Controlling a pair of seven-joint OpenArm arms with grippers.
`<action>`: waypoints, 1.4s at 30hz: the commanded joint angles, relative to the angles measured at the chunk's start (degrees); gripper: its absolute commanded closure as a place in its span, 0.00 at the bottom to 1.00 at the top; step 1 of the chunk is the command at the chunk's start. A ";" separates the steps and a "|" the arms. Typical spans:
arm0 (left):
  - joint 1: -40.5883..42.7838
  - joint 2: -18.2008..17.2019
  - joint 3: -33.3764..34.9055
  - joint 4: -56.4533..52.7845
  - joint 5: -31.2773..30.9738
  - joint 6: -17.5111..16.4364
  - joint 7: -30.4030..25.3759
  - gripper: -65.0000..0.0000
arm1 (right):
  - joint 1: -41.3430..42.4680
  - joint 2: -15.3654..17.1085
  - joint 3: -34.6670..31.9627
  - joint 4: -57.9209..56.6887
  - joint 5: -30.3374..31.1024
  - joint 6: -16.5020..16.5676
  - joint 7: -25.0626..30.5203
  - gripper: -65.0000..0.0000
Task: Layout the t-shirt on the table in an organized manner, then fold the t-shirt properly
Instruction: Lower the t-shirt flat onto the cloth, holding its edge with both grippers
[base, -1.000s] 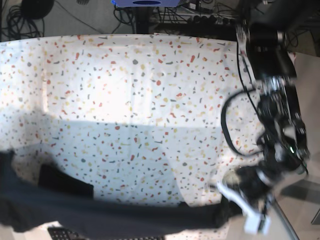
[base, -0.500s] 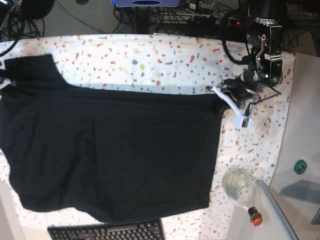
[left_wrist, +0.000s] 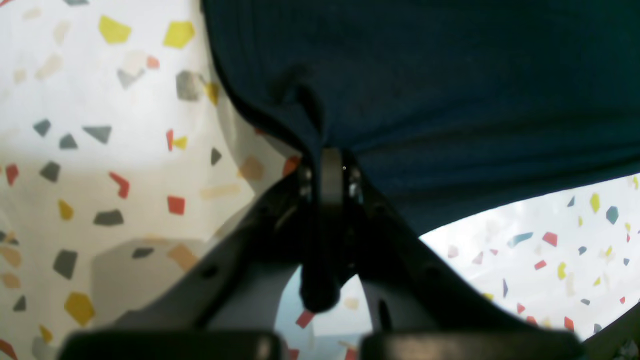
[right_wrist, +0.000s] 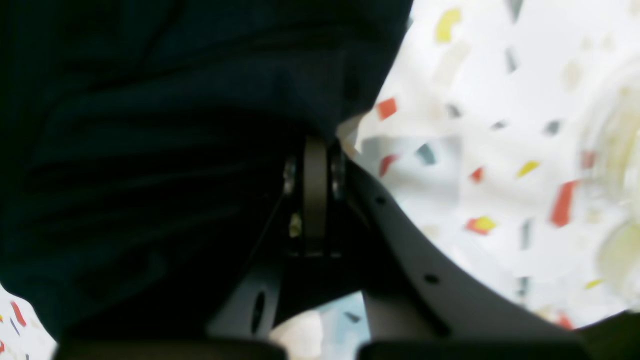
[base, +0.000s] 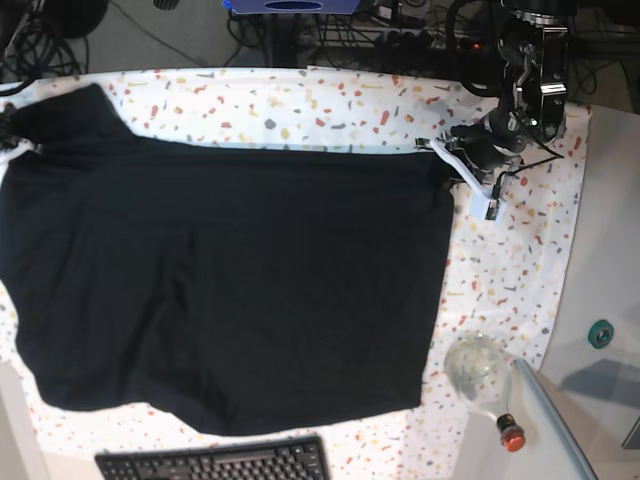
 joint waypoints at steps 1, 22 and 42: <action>-0.28 -0.77 -0.43 1.11 0.03 0.33 -0.95 1.00 | -0.30 1.12 0.46 1.51 -0.51 -0.42 -0.51 1.00; 2.53 -0.77 -0.43 0.41 0.03 0.50 -4.38 1.00 | -4.52 -11.10 15.67 22.44 -0.16 9.69 -4.81 0.53; 2.26 -0.77 -0.43 -3.29 -0.24 0.33 -4.64 1.00 | 4.54 -8.19 23.14 12.94 -0.42 10.57 -13.43 0.53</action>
